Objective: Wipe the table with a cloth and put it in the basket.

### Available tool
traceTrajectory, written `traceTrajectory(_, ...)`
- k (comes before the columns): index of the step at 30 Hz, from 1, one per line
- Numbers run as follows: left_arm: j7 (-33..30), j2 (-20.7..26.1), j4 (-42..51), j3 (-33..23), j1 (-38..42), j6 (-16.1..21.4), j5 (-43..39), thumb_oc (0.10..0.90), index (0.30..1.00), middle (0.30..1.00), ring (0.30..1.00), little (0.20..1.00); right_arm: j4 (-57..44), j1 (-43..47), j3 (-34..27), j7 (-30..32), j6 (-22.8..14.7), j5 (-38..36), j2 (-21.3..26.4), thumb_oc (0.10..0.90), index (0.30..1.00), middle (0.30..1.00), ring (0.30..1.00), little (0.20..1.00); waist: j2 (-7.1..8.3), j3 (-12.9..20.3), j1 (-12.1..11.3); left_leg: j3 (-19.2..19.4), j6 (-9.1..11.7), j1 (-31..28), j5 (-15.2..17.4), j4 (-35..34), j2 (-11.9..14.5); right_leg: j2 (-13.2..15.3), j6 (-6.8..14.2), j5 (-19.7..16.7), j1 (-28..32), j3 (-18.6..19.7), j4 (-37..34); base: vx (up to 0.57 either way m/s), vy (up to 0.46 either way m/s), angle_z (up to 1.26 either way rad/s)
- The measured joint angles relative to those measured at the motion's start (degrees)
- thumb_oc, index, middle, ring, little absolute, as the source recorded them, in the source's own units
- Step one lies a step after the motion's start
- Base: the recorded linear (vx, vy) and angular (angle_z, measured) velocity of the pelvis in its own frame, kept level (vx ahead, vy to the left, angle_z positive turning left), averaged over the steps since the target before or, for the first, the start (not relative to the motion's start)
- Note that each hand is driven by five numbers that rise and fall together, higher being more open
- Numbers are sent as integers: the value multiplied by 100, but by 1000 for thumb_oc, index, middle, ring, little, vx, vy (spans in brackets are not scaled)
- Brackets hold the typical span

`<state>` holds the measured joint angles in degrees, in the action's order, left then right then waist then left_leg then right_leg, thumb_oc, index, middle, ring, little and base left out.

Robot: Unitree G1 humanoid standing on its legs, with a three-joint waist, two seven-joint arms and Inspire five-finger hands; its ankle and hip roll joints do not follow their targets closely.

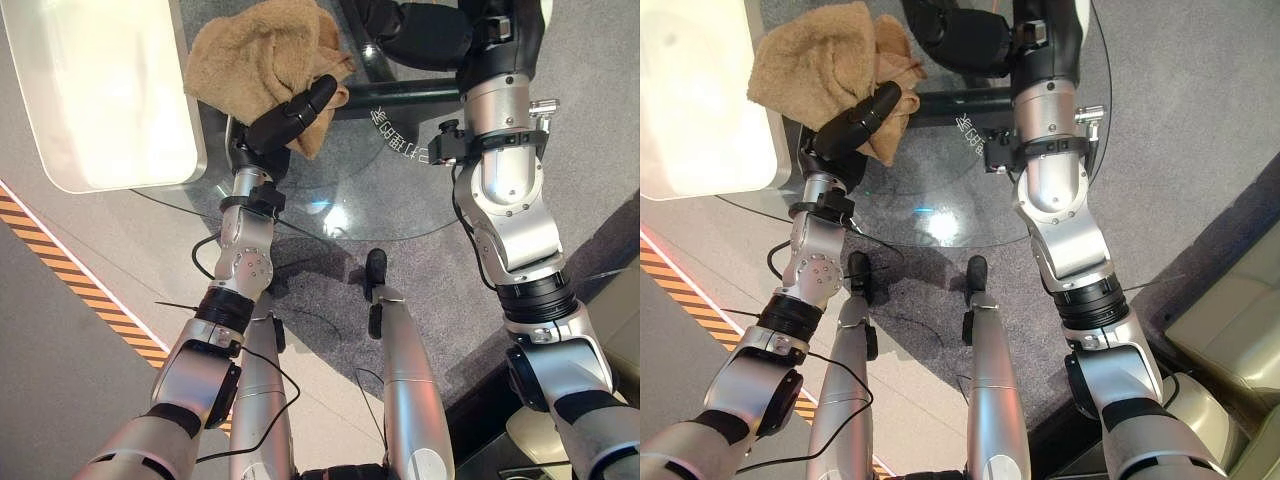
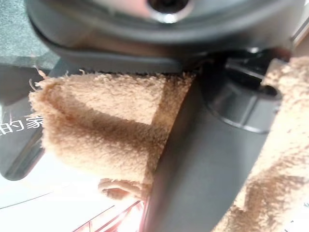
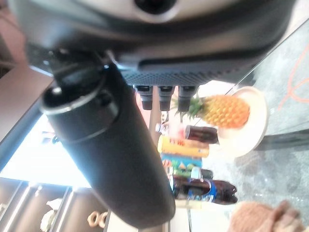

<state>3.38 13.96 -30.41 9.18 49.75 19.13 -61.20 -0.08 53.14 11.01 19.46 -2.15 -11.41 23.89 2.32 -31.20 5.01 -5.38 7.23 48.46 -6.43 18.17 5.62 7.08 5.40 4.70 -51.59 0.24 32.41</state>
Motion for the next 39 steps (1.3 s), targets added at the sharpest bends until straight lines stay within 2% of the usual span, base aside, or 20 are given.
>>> traceTrajectory(9, 0, 27, -4, -85, -2, 17, 0, 100, 300, 300, 300, 200, 88, -228, -34, 4, -106, 0, 0, 800, 900, 900, 900, 900, 0, 0, 0, 5, -1, -37, 0, -9, 0, 0, -7, -9, 37, 3, -32, 0, 0, 0)
traceTrajectory(16, 97, 133, -7, -96, -2, 27, -11, 100, 300, 300, 300, 200, 368, -234, -83, 300, -89, -8, 40, 800, 900, 900, 900, 900, 0, 0, 1, 10, -1, -36, 1, -21, 1, 1, -6, -11, 37, 5, -46, 0, 0, 0)
traceTrajectory(30, 323, 320, -7, -140, 0, 245, -272, 100, 300, 300, 300, 200, 1210, -564, -363, 639, 288, -449, 62, 800, 900, 900, 900, 900, 0, 0, 14, 19, -1, -46, 1, -62, 3, 4, -5, -18, 40, 9, -81, 0, 0, 0)
traceTrajectory(39, 524, 581, -28, -187, 4, 313, -558, 100, 300, 300, 300, 200, 1764, -662, -472, 837, 299, -630, 132, 800, 900, 900, 900, 900, -1, 0, 8, 21, -1, -48, 1, -64, 3, 4, -5, -20, 41, 10, -85, 0, 0, 0)
